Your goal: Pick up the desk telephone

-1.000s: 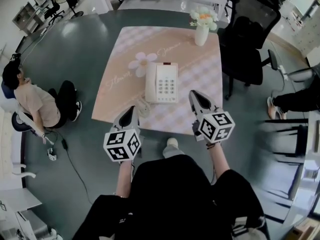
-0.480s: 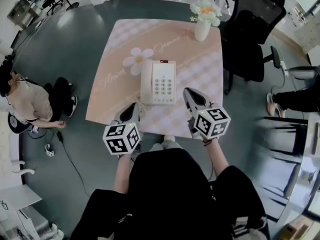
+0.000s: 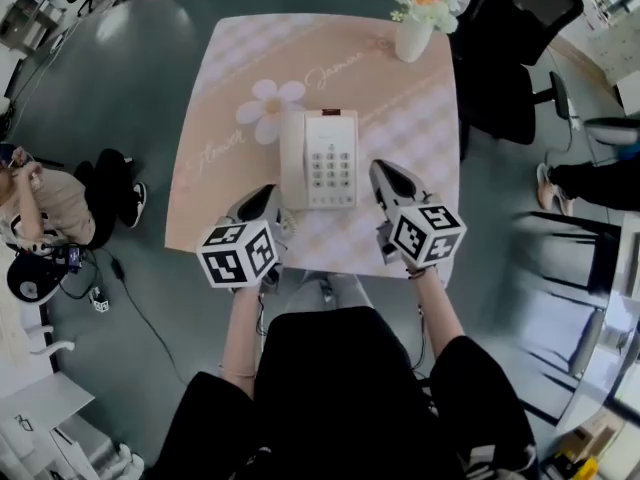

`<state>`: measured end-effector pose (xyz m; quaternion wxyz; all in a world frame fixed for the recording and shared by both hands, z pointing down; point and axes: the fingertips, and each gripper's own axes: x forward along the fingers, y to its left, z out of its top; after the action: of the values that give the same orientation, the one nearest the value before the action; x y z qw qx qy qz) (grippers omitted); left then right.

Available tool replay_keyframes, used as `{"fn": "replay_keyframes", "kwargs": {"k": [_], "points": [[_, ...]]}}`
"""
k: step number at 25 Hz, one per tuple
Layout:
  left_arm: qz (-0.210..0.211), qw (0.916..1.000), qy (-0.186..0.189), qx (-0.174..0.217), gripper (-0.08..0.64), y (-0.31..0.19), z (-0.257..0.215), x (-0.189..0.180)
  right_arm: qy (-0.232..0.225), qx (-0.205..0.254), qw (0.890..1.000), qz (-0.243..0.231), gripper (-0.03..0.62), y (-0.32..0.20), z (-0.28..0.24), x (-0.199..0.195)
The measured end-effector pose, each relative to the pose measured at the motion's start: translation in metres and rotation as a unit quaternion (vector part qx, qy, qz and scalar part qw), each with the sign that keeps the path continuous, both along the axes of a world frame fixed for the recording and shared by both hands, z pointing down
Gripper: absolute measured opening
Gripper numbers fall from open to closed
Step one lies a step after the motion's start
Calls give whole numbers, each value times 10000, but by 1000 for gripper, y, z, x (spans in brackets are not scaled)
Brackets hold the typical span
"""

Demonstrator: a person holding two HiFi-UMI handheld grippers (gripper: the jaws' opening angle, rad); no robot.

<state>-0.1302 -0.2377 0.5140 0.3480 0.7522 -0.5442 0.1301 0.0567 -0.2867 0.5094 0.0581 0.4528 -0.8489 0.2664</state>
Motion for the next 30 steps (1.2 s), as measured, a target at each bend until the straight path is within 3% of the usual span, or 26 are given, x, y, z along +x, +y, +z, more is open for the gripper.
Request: {"fn": "replay_keyframes", "kwargs": {"k": [10, 13, 20, 30], "points": [[143, 9994, 143, -263, 132, -42, 30, 8, -505, -479, 9974, 171, -3, -34, 34, -6], [281, 9993, 41, -238, 172, -51, 35, 14, -699, -667, 9951, 211, 70, -40, 43, -10], [360, 9981, 182, -474, 289, -66, 56, 24, -1216, -993, 9866, 440, 144, -55, 55, -16], [514, 9911, 498, -1127, 311, -73, 80, 36, -1508, -1535, 9742, 686, 224, -65, 70, -24]]}}
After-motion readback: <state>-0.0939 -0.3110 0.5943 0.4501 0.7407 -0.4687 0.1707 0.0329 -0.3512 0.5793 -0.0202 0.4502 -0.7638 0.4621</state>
